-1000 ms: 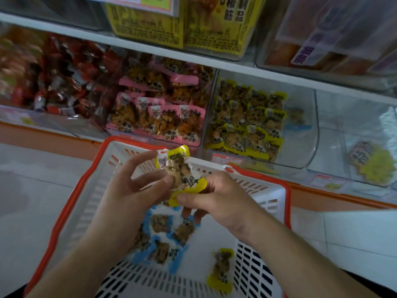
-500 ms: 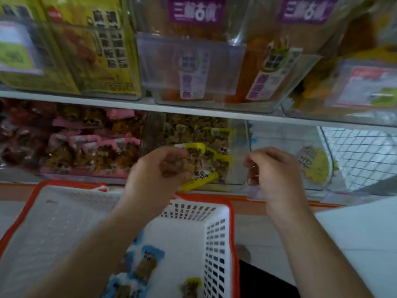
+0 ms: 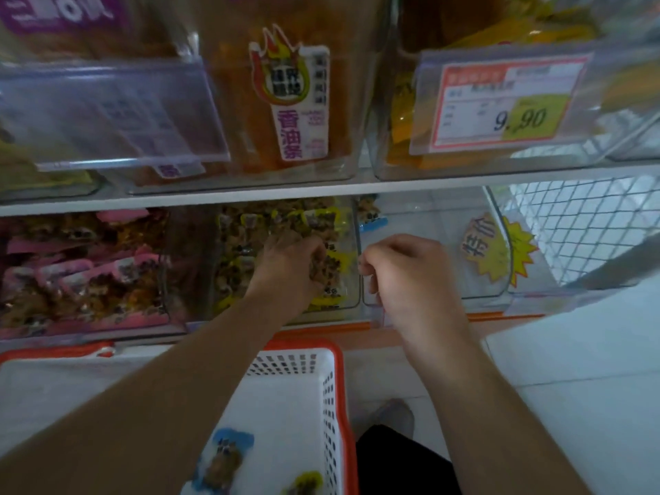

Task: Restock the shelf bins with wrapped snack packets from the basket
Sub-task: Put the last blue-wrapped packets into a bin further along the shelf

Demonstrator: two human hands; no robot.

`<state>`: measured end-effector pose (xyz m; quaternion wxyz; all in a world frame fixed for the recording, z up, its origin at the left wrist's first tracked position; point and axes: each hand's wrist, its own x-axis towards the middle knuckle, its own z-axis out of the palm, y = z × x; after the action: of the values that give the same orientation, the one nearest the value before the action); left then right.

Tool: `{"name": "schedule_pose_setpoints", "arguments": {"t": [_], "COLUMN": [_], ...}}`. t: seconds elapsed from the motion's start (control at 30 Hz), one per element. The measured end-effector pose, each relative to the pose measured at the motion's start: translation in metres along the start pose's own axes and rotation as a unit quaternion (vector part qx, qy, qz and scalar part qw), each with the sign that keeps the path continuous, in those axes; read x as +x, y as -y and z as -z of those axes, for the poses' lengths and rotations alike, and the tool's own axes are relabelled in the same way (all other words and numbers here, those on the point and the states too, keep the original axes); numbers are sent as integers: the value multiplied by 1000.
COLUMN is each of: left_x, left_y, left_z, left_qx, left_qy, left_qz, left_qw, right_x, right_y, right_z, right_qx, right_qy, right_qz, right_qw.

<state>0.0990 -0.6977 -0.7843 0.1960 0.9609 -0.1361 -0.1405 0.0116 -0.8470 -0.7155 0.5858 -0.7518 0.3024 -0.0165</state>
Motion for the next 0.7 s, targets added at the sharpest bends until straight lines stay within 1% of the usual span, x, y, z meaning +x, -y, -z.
{"name": "schedule_pose_setpoints", "arguments": {"t": [0.07,0.13,0.2,0.3,0.4,0.47,0.5,0.57,0.63,0.7], "left_x": [2,3,1,-10,-43,-84,-106,-151,-189,-217], "left_y": [-1,-1,2,6,7,13,18,33,53,72], "left_z": [0,2,2,6,24,31,28,9,-24,-61], "left_qx": [40,29,13,-27,-113,-180,-199,-190,-136,-82], "left_qy": [14,26,20,-29,-122,-133,-118,-44,62,165], "left_qz": [10,21,11,-21,-62,-28,-2,56,115,163], "left_qw": [999,999,1000,999,984,974,973,979,982,969], "right_x": [-2,-3,-4,-3,1,-4,-8,-25,-48,-74], "right_y": [-1,-2,-2,2,6,9,11,14,16,15], "right_z": [-2,-4,-6,-8,-7,-6,-7,-11,-23,-40], "right_qx": [-16,-52,-78,-94,-120,-147,-160,-180,-221,-272], "right_qy": [11,30,43,35,12,-8,-9,23,95,192], "right_qz": [-1,-1,5,8,12,34,44,70,110,140], "right_qw": [1000,998,996,995,993,989,986,981,964,932]}}
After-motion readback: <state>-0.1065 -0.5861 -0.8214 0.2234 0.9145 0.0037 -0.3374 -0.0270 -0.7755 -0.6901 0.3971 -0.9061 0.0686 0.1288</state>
